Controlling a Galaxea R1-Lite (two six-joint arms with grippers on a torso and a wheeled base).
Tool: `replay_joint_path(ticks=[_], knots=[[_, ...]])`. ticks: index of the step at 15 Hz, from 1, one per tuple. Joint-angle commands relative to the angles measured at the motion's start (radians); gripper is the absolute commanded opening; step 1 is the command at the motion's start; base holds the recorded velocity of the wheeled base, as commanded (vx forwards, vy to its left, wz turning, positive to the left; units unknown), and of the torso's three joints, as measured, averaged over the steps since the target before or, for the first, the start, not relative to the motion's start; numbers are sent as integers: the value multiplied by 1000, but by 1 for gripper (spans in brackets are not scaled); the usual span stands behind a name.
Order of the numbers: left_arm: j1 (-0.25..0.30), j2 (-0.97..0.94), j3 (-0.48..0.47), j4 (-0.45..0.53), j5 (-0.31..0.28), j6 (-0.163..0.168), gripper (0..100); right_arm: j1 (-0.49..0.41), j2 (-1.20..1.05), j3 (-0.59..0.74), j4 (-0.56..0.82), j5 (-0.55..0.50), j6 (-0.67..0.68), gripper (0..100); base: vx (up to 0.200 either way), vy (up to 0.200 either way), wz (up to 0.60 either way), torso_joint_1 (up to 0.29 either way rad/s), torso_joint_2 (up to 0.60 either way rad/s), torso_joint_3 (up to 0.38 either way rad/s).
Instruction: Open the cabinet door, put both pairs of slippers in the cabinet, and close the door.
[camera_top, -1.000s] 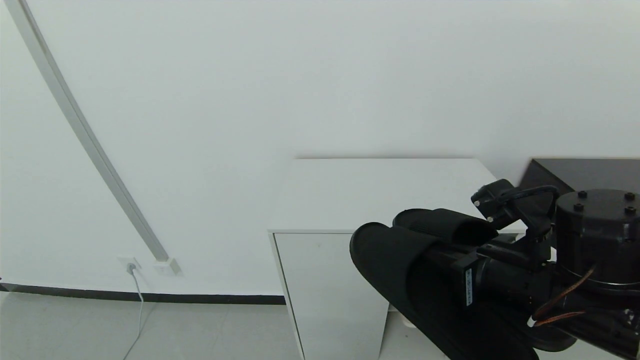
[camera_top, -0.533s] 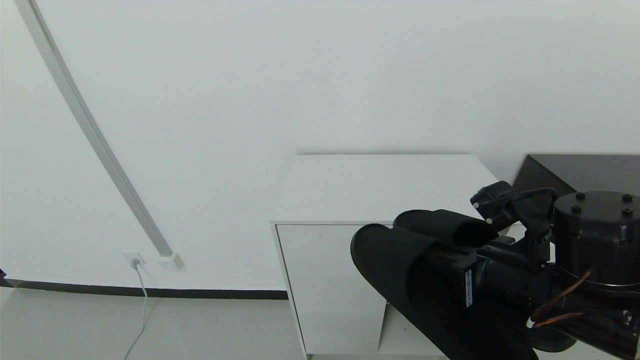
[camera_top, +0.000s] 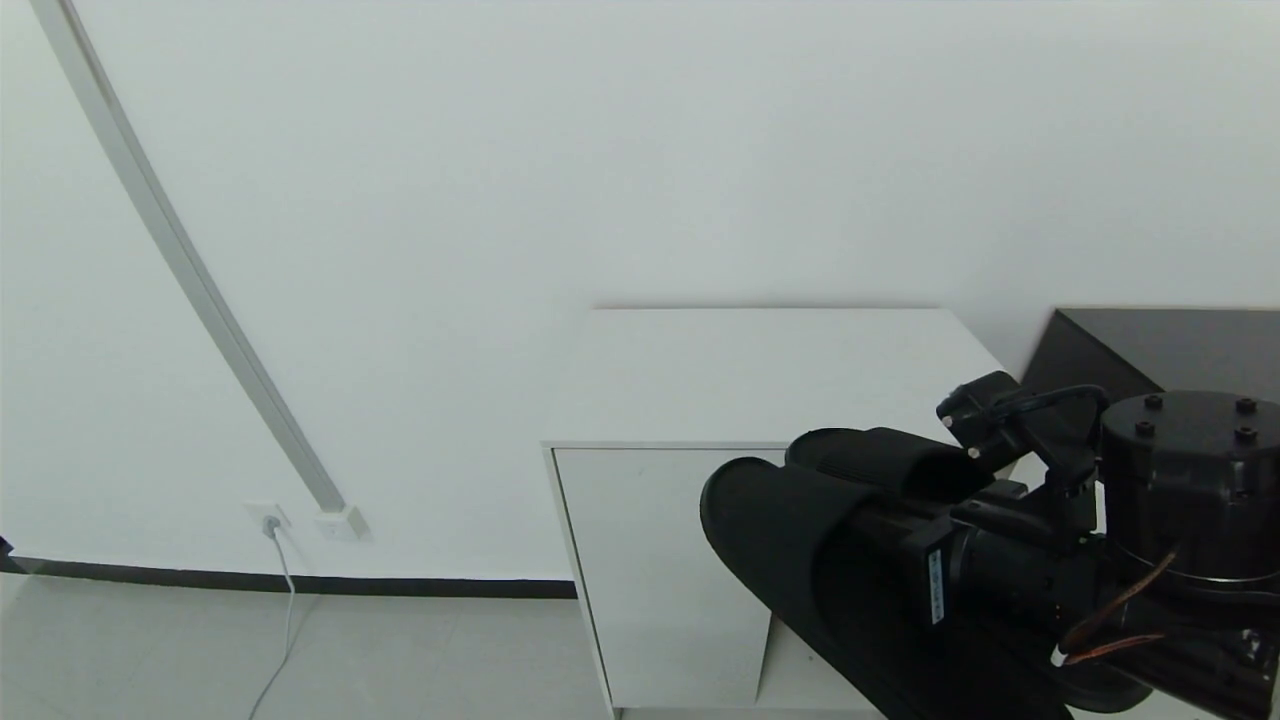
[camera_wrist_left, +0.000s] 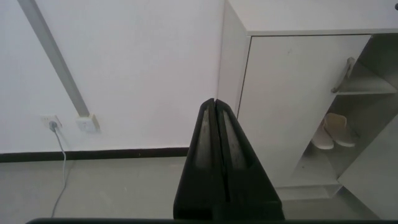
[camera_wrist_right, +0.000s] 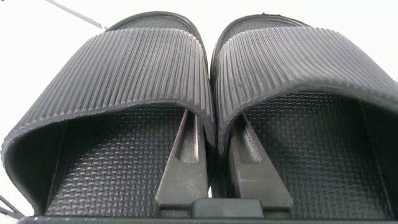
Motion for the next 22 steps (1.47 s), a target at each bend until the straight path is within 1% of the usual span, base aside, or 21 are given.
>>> replay_joint_path(ticks=[1, 13, 17, 22], knots=[[0, 0, 0, 0, 0, 0, 0, 5, 5, 1, -1, 0, 0, 0, 0, -200, 0, 2, 2, 2], [0, 0, 0, 0, 0, 0, 0, 21, -4, 2, -3, -6, 0, 0, 0, -200, 0, 0, 4, 2], [0, 0, 0, 0, 0, 0, 0, 20, 4, 22, -63, -8, -3, 0, 0, 0, 0, 0, 0, 0], [0, 0, 0, 0, 0, 0, 0, 21, -4, 37, -69, -9, -1, 0, 0, 0, 0, 0, 0, 0]])
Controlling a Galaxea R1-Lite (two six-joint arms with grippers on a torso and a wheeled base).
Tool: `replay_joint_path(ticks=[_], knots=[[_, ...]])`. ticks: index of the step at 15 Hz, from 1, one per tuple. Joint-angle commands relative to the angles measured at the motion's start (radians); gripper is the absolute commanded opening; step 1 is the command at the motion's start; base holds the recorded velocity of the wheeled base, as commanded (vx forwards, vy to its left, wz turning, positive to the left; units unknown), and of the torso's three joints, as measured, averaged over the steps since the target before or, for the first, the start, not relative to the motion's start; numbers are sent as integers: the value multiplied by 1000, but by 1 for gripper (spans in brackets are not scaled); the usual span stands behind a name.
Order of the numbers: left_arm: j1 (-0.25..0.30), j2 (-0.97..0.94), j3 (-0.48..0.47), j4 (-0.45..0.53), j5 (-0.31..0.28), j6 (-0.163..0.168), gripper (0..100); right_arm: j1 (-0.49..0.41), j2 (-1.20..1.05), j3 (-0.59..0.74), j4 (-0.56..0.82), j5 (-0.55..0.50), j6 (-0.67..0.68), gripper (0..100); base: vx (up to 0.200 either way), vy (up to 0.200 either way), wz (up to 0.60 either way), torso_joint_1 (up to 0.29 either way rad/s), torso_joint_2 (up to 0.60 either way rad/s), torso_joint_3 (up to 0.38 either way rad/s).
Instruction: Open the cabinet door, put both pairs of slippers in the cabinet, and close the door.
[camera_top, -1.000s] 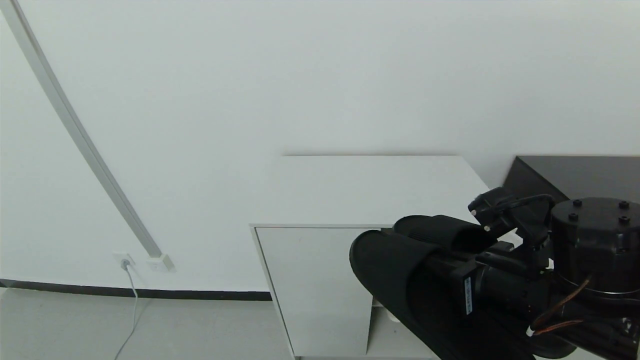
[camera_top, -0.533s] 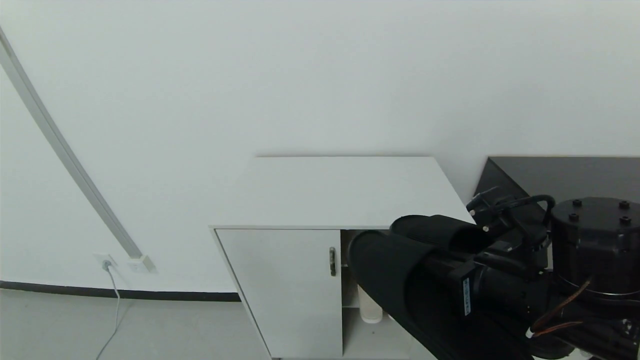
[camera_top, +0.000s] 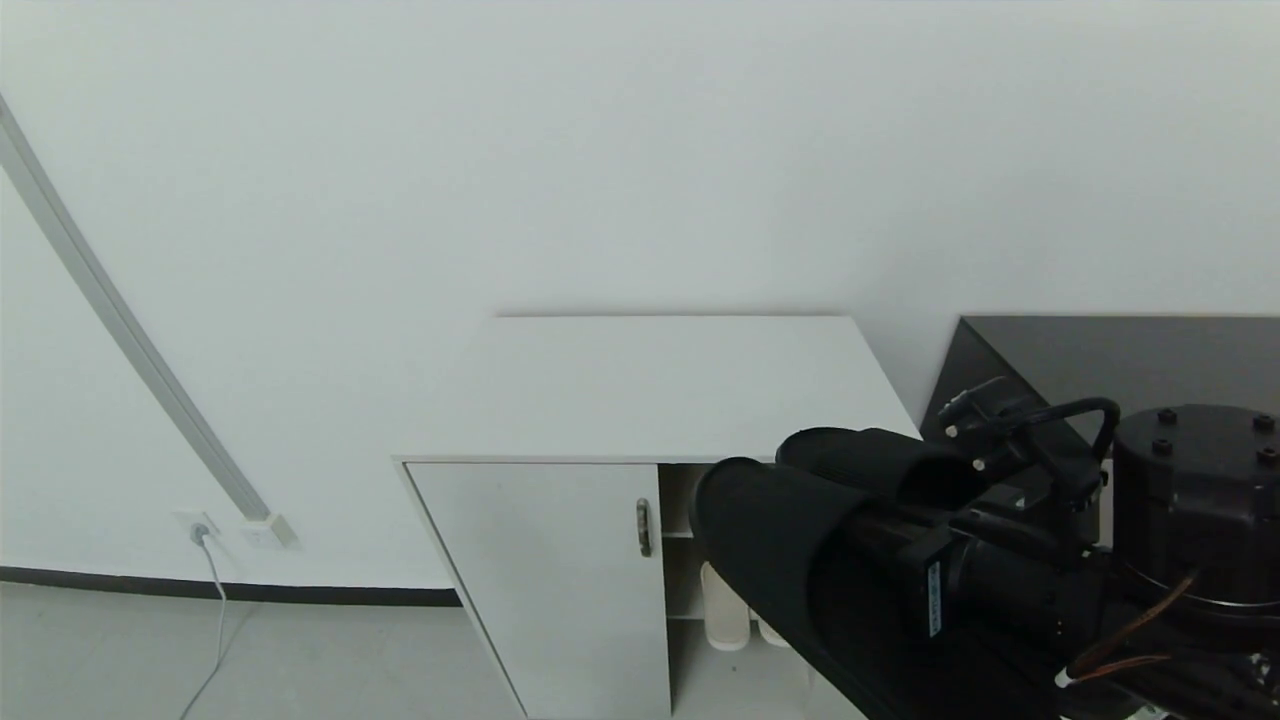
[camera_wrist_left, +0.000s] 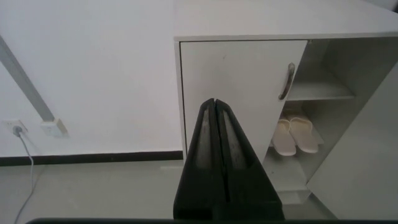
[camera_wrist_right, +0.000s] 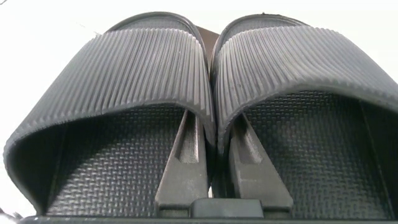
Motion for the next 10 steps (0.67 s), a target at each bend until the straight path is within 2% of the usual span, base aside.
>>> replay_joint_path(ticks=[1, 7, 10], knots=[[0, 0, 0, 0, 0, 0, 0, 5, -5, 15, -2, -2, 1, 0, 0, 0, 0, 0, 0, 0], [0, 0, 0, 0, 0, 0, 0, 53, -14, 61, -31, -13, -1, 0, 0, 0, 0, -10, 17, 11], [0, 0, 0, 0, 0, 0, 0, 68, -14, 68, -33, -22, -10, 0, 0, 0, 0, -152, 349, 191]])
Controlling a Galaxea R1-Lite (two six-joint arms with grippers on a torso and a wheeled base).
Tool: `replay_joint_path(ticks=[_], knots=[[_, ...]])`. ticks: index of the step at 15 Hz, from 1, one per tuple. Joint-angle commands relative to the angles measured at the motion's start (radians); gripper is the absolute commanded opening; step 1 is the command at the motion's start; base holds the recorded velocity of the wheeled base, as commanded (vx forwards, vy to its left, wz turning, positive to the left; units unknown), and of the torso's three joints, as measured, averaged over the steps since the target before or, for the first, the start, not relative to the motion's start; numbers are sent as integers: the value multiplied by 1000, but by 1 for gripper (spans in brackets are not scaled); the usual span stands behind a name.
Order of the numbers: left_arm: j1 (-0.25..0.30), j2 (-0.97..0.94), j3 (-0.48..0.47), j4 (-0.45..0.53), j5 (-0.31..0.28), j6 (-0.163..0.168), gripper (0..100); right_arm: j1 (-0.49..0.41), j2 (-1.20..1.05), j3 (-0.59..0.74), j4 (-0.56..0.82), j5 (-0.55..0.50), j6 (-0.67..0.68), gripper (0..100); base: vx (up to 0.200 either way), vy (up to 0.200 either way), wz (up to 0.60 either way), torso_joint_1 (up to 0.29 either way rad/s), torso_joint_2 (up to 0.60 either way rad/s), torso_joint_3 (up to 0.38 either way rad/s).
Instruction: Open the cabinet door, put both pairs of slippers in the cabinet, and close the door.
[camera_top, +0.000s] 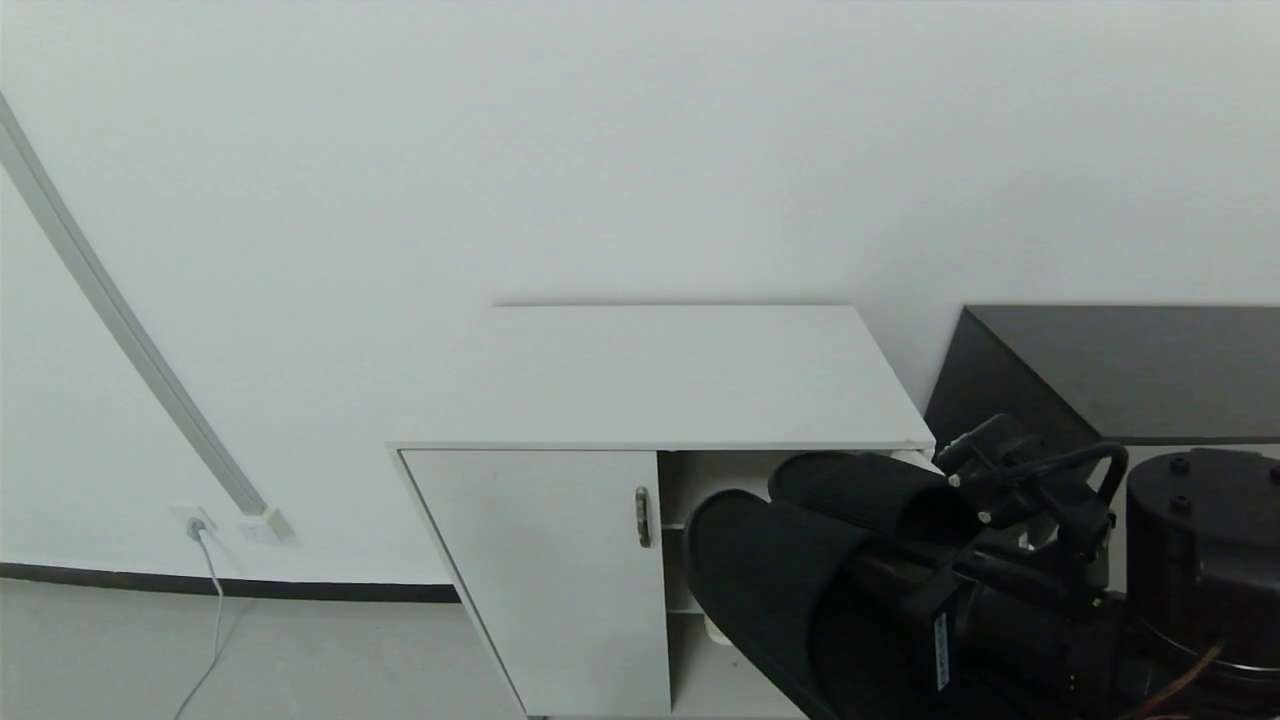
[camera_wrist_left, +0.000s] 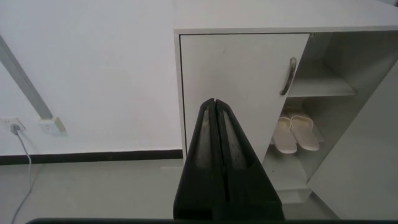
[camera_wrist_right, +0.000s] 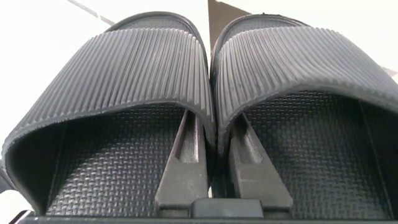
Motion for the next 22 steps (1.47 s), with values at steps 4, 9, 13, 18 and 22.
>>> replay_joint_path(ticks=[4, 9, 13, 18, 22], knots=[[0, 0, 0, 0, 0, 0, 0, 14, 5, 13, -20, 2, -1, 0, 0, 0, 0, -218, 516, 292], [0, 0, 0, 0, 0, 0, 0, 14, 9, 15, -30, 2, -1, 0, 0, 0, 0, -220, 545, 324], [0, 0, 0, 0, 0, 0, 0, 17, 29, 16, -38, 2, 0, 0, 0, 0, 0, -201, 515, 320], [0, 0, 0, 0, 0, 0, 0, 17, 43, 32, -66, -3, -1, 0, 0, 0, 0, -168, 489, 316], [0, 0, 0, 0, 0, 0, 0, 17, 38, 32, -70, -15, -3, 0, 0, 0, 0, -139, 469, 337]])
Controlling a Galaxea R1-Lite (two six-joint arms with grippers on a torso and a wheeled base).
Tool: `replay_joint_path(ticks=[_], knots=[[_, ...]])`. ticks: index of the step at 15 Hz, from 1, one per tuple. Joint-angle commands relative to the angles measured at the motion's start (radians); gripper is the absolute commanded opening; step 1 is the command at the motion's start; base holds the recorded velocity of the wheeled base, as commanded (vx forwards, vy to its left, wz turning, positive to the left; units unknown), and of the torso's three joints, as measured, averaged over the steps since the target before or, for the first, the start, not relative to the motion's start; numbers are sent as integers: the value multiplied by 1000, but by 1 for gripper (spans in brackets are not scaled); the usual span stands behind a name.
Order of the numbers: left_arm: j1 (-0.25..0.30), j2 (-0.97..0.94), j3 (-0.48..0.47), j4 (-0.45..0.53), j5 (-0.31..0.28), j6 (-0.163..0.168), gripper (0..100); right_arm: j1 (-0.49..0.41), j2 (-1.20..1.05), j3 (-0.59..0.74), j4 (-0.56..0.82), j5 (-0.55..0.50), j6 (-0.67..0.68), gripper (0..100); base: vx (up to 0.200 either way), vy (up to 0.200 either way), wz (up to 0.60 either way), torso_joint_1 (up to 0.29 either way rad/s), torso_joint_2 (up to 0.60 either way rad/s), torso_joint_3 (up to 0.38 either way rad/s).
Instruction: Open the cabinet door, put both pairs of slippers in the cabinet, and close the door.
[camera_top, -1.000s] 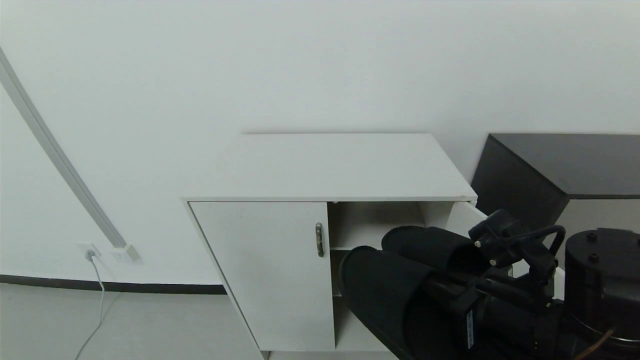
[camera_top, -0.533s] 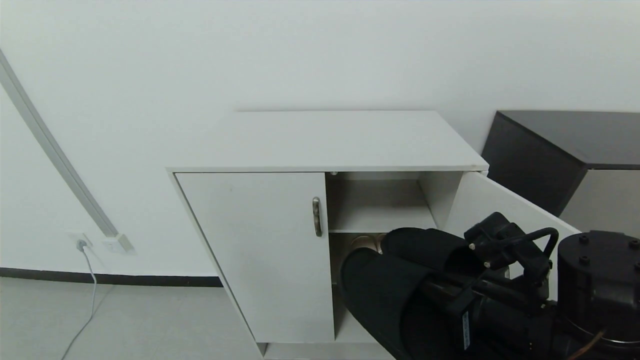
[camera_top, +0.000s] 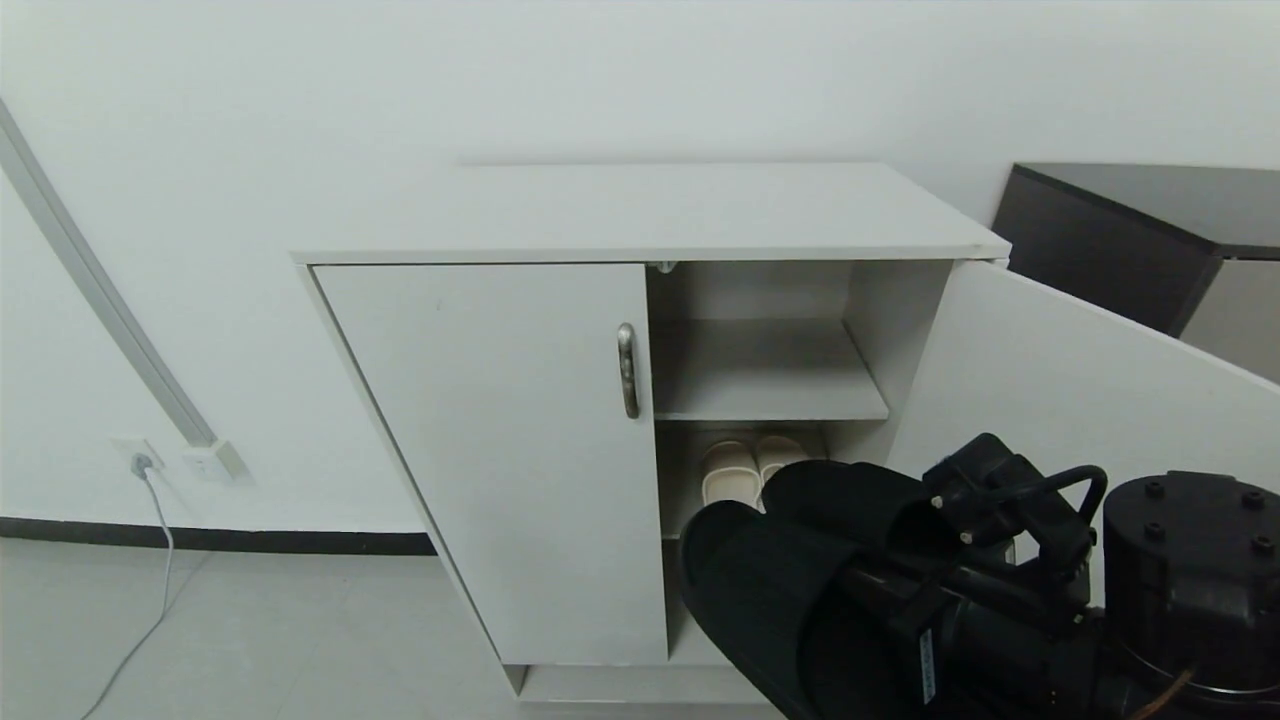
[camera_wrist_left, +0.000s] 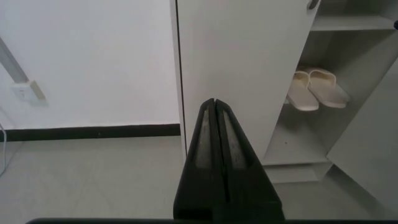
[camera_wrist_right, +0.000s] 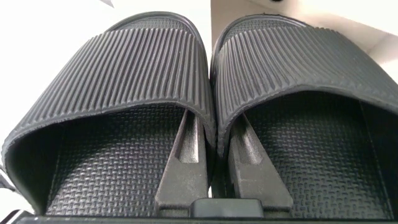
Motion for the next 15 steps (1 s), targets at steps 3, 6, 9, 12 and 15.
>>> replay_joint_path(ticks=[3, 6, 9, 12, 15], knots=[[0, 0, 0, 0, 0, 0, 0, 1, 6, -3, -7, -8, 0, 0, 0, 0, 0, -106, 460, 347], [0, 0, 0, 0, -1, 3, 0, 1, 7, 0, -7, -6, 0, 0, 0, 0, 0, -63, 444, 380], [0, 0, 0, 0, -1, 5, 0, 1, 18, 3, -7, -5, -2, 0, 0, 0, 0, -23, 388, 367], [0, 0, 0, 0, -1, 5, 0, 2, 21, 9, -7, -5, -5, 0, 0, 0, -200, 1, 98, 95], [0, 0, 0, 0, -1, 3, 0, 2, 21, 12, -7, -3, -9, 0, 0, 0, -200, 1, 9, 12]])
